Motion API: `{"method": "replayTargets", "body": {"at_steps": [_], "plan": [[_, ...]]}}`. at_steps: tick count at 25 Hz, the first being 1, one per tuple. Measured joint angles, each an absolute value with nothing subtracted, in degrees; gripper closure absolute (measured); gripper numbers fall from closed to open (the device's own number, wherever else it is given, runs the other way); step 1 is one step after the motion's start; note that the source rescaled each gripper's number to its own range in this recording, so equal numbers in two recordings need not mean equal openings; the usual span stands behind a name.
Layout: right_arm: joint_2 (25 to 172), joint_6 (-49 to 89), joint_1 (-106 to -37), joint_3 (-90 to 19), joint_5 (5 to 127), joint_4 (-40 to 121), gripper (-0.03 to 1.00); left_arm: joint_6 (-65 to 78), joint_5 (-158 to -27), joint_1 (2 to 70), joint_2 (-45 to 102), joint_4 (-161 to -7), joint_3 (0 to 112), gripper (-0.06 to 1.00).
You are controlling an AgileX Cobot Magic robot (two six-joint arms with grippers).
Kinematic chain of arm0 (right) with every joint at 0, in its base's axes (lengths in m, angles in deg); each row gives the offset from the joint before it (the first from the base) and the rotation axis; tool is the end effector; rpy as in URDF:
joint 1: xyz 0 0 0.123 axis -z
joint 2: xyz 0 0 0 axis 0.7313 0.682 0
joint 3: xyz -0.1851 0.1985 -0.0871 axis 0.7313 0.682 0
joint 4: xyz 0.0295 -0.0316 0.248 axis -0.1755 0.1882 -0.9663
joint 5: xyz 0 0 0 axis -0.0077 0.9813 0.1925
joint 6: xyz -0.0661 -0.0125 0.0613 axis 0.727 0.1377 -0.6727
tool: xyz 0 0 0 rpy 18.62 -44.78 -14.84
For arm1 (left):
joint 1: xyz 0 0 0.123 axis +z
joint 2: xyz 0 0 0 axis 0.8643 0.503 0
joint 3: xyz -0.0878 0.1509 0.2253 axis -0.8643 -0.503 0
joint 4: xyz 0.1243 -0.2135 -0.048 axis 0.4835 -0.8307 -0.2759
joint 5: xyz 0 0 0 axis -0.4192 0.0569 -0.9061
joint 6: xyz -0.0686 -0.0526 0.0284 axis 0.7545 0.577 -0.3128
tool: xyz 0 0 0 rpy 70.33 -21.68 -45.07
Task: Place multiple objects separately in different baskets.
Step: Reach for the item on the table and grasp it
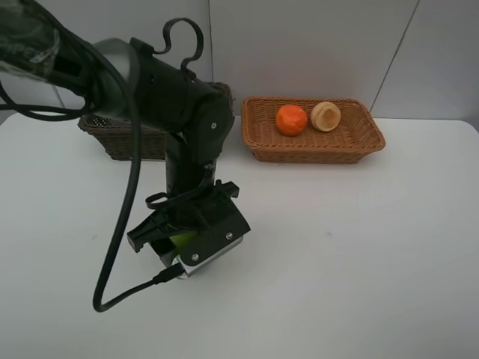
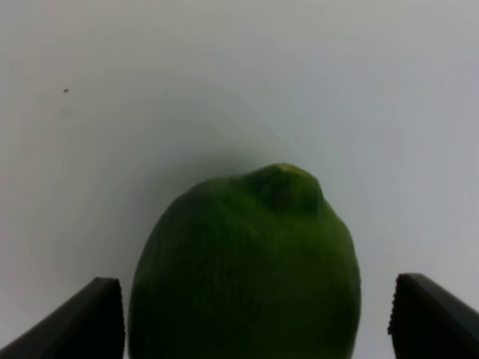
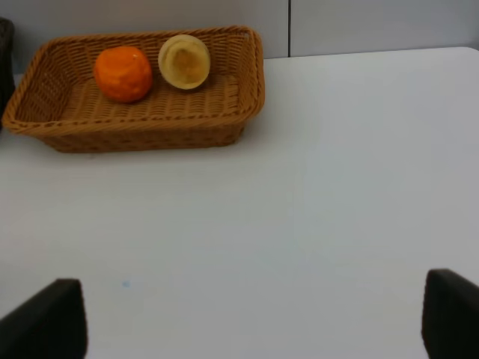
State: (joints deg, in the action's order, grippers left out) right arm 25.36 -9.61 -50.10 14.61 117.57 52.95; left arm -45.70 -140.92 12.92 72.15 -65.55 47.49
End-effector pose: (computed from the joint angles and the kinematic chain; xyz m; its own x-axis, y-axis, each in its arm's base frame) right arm -0.0080 -0.0066 0.2835 -0.4298 0.0576 -0.9011 0.0430 0.9981 0.0433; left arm 0.2509 -0.2588 0.1209 0.7194 0.6911 0.0694 0.6945 -0.7175 -0.0531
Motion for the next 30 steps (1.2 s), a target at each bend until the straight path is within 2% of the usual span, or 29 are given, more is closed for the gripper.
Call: {"method": "replayTargets", "body": {"at_steps": [30], "plan": [[25.4,-9.6,-50.1,14.6,117.6,52.9,0.00,-45.7,-137.8,12.9,77.3,-64.6,47.5,0.02]]}}
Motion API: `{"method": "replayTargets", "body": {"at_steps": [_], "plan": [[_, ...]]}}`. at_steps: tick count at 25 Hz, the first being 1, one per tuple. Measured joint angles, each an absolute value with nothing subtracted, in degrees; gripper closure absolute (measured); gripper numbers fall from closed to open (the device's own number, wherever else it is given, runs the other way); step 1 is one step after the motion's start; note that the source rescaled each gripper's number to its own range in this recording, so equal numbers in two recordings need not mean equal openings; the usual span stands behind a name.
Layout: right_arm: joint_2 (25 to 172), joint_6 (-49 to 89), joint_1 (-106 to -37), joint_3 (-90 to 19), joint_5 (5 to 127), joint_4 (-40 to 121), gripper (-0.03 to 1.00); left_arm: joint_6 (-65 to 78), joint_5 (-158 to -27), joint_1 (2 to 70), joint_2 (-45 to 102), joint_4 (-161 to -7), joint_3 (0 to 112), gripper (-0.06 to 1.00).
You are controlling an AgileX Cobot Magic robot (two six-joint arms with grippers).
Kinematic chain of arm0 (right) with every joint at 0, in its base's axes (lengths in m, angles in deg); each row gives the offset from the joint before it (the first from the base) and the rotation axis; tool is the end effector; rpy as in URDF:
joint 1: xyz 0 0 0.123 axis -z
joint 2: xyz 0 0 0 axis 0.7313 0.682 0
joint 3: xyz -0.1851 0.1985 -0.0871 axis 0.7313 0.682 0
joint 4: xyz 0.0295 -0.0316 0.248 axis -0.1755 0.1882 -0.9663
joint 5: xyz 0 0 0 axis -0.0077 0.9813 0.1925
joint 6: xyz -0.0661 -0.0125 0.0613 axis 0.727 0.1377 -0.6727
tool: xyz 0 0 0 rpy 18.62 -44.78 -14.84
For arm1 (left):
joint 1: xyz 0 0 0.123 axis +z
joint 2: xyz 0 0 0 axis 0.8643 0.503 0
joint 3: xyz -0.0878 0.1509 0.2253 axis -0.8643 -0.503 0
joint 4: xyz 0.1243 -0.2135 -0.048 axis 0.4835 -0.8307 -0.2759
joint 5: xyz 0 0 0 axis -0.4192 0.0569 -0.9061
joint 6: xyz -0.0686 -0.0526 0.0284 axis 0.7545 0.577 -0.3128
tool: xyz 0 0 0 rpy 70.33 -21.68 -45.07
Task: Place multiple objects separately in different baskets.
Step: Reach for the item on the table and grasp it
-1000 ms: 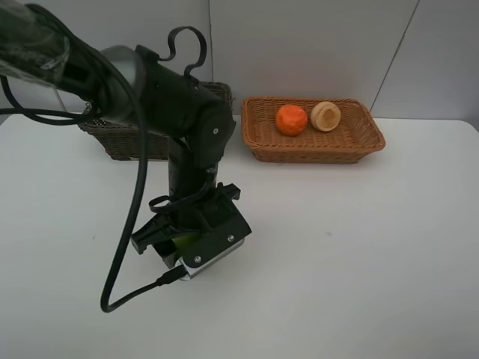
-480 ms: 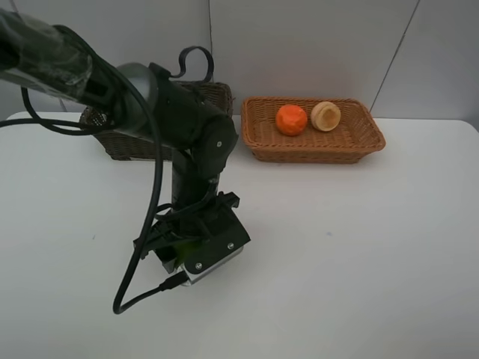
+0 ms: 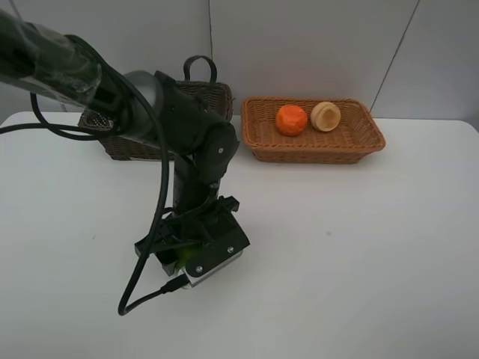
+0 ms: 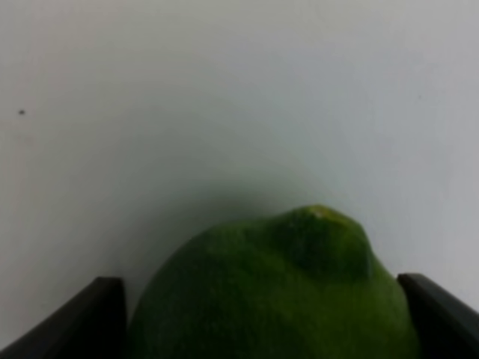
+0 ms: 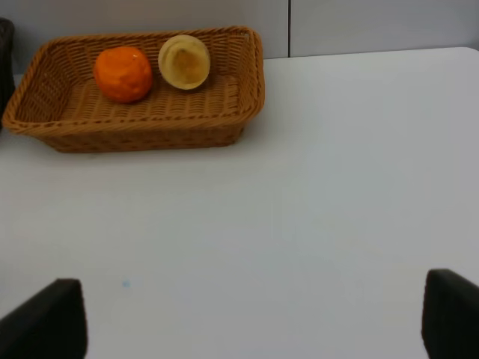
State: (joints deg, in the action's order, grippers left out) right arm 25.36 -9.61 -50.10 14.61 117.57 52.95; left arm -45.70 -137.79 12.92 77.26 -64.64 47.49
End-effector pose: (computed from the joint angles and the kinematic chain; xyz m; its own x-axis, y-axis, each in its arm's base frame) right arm -0.0080 -0.0066 0.2835 -0.4298 0.0576 -0.9011 0.0430 0.9981 0.0433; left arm 0.2538 -0.2607 0.0883 0.7307 0.6782 0.0776 0.6827 -0.7254 -0.0877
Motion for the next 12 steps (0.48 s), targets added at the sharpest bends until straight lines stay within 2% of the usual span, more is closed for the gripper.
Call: {"method": "replayTargets", "body": {"at_steps": [2,3,4,5,12], "plan": [[25.4,-9.6,-50.1,14.6,117.6,52.9,0.00,-45.7,-137.8,12.9,77.3,-64.6,47.5,0.03],[25.4,-9.6,-50.1,14.6,117.6,52.9,0.00,-45.7,-137.5,12.9,77.3,-64.6,47.5,0.09],[25.4,-9.6,-50.1,14.6,117.6,52.9,0.00,-45.7,-137.5,12.9,77.3,-64.6,47.5,0.09],[25.4,-9.6,-50.1,14.6,117.6,52.9,0.00,-45.7,-137.4,12.9,77.3,-64.4,47.5,0.15],[25.4,-9.6,-50.1,14.6,117.6,52.9,0.00,-44.3,-137.7,12.9,77.3,-63.6,47.5,0.15]]}}
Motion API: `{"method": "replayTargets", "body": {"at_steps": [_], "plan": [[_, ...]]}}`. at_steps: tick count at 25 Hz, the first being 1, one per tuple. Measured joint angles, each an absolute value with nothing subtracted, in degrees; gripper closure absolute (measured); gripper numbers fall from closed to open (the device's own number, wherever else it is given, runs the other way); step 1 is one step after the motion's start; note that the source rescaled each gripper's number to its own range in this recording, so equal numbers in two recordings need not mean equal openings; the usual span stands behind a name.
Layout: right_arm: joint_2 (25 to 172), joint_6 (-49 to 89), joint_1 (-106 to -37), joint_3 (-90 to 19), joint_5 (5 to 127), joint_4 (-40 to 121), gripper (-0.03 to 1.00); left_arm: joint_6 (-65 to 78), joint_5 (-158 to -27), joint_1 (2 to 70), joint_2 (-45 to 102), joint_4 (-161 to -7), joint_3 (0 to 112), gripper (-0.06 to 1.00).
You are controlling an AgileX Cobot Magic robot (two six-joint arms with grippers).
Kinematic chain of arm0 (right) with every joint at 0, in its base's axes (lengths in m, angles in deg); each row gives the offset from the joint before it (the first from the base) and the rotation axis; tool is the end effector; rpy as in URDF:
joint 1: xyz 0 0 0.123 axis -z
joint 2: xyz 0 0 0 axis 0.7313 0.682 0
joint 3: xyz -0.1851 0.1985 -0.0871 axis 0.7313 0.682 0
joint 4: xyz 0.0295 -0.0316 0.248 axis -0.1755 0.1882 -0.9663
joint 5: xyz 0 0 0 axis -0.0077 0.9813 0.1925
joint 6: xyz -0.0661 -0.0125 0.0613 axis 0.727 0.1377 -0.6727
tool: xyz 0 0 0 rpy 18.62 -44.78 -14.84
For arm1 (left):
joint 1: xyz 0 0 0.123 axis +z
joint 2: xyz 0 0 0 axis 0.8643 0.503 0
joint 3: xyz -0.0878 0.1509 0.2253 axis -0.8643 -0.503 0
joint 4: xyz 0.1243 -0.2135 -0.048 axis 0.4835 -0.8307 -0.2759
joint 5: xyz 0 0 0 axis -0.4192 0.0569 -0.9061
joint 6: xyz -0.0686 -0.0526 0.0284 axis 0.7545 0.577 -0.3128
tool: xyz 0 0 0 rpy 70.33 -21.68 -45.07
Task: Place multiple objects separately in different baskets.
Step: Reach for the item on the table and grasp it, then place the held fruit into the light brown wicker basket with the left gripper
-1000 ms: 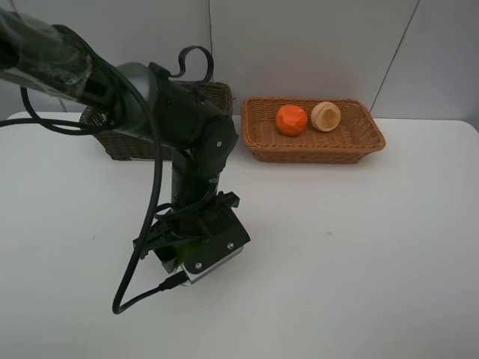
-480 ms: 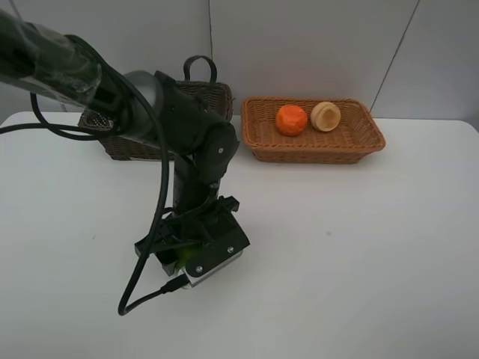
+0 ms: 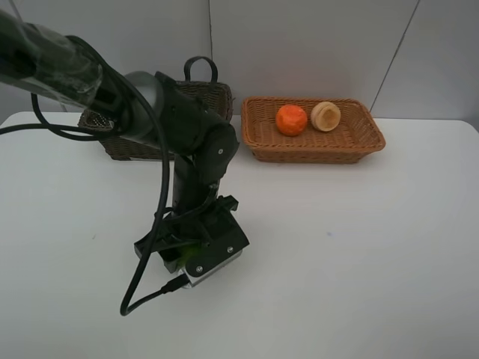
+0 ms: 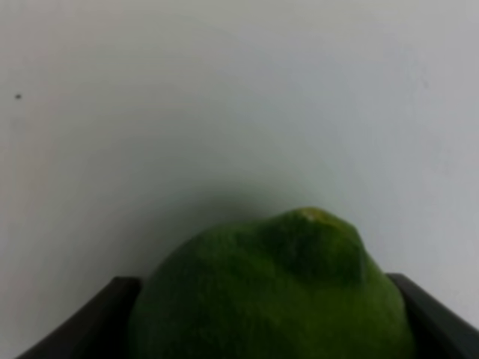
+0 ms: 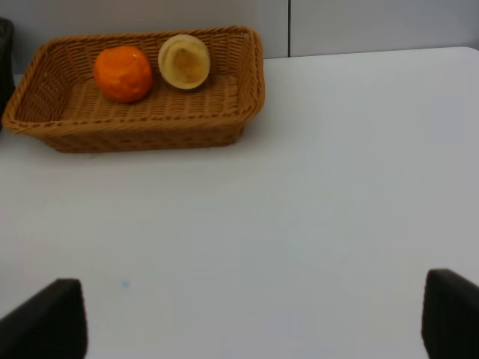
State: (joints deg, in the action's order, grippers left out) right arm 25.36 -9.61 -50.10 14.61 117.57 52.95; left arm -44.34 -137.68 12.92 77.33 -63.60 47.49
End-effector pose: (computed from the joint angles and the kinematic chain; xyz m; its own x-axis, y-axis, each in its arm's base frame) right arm -0.0080 -0.0066 0.2835 -0.4298 0.0576 -0.9011 0.0430 0.9981 0.0433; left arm 0.2549 -0.2600 0.0879 0.7226 0.6851 0.0921 0.6912 -0.7176 -0.0849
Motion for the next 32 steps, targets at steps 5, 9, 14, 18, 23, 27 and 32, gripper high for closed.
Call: {"method": "replayTargets", "body": {"at_steps": [5,9,14,18,23,27,32], "plan": [[25.4,-9.6,-50.1,14.6,117.6,52.9,0.00,-44.2,-137.7,12.9,77.3,-63.6,47.5,0.15],[25.4,-9.6,-50.1,14.6,117.6,52.9,0.00,-42.7,-137.7,12.9,77.3,-64.3,47.5,0.15],[25.4,-9.6,-50.1,14.6,117.6,52.9,0.00,-39.3,-137.5,12.9,77.3,-64.7,47.5,0.15],[25.4,-9.6,-50.1,14.6,117.6,52.9,0.00,-37.1,-136.5,12.9,76.8,-64.9,47.5,0.15],[25.4,-9.6,-50.1,14.6,117.6,52.9,0.00,-33.0,-136.5,12.9,72.2,-66.5,47.5,0.15],[25.4,-9.6,-50.1,14.6,117.6,52.9,0.00,-25.2,-136.5,12.9,68.7,-68.5,47.5,0.15],[25.4,-9.6,-50.1,14.6,117.6,52.9,0.00,-8.2,-137.4,12.9,67.5,-68.9,49.0,0.15]]}}
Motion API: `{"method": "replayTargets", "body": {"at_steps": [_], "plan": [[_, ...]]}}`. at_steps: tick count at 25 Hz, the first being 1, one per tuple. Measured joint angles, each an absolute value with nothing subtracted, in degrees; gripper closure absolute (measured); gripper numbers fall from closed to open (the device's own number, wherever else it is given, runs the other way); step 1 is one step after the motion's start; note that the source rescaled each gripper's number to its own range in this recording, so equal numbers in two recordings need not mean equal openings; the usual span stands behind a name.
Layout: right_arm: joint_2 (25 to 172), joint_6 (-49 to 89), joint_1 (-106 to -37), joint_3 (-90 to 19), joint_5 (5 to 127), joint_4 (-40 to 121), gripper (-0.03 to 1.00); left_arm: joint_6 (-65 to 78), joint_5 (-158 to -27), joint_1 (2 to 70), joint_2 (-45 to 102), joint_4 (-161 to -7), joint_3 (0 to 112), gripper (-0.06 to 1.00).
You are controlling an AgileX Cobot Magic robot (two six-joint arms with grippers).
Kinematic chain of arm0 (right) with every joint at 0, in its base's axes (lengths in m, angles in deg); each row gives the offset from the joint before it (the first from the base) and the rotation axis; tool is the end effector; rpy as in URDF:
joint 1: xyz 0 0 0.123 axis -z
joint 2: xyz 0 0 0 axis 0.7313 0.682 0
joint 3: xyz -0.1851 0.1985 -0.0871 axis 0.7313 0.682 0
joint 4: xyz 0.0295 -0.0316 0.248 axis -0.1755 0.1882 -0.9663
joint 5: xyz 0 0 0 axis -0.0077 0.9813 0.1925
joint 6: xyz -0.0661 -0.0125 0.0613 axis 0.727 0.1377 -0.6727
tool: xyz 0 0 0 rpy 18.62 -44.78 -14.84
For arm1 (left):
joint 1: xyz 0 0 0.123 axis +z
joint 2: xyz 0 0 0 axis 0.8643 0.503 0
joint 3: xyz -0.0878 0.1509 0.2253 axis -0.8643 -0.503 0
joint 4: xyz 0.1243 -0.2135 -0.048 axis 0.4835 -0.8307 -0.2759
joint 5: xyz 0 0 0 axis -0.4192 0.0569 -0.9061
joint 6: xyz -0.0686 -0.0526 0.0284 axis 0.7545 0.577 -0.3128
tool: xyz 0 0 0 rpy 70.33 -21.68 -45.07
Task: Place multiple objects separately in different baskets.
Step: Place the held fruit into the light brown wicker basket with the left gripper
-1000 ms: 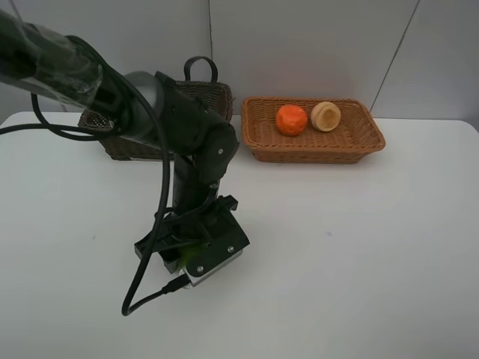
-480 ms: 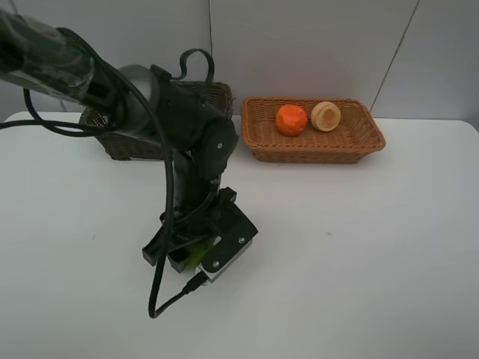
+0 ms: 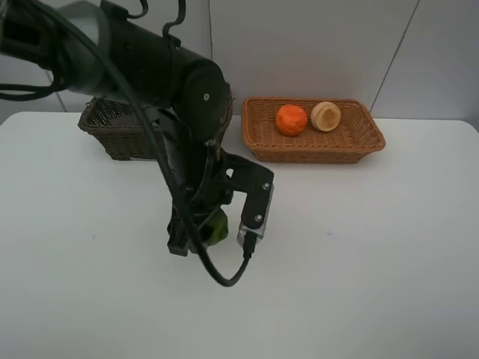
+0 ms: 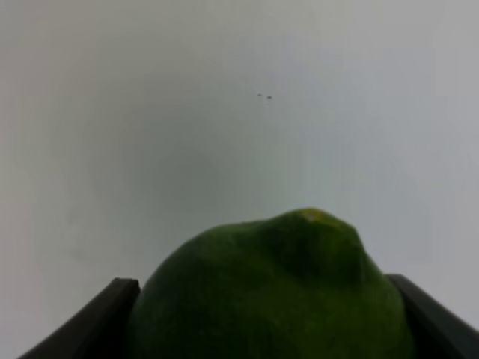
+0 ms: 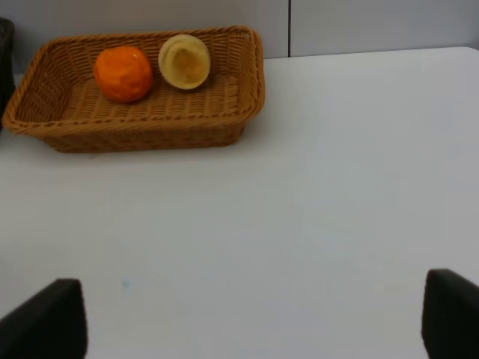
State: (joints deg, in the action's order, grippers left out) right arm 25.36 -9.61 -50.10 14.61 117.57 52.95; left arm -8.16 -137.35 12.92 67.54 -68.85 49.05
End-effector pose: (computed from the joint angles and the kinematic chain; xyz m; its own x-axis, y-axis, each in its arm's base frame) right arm -0.0080 -0.0066 0.2835 -0.4298 0.0576 -0.9011 0.0430 0.9981 0.0433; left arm 0.2549 -0.2693 0.1562 0.1140 0.9918 -0.0573 0.9890 -0.1079 0.1008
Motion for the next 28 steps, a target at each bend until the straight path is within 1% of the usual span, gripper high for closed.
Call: {"method": "replayTargets", "body": {"at_steps": [3,9,11,18,28], "plan": [[25.4,-9.6,-50.1,14.6,117.6,52.9,0.00,6.0,-138.3,13.2,67.5,-68.9,52.3,0.15],[25.4,-9.6,-50.1,14.6,117.6,52.9,0.00,43.6,-139.8,14.3,67.5,-68.7,60.9,0.15],[25.4,-9.6,-50.1,14.6,117.6,52.9,0.00,51.1,-139.9,14.4,67.5,-67.5,63.6,0.15],[25.4,-9.6,-50.1,14.6,117.6,52.9,0.00,57.0,-137.2,14.7,67.5,-66.1,72.2,0.15],[25.4,-9.6,-50.1,14.6,117.6,52.9,0.00,61.5,-123.9,16.6,67.5,-64.6,75.1,0.15]]}}
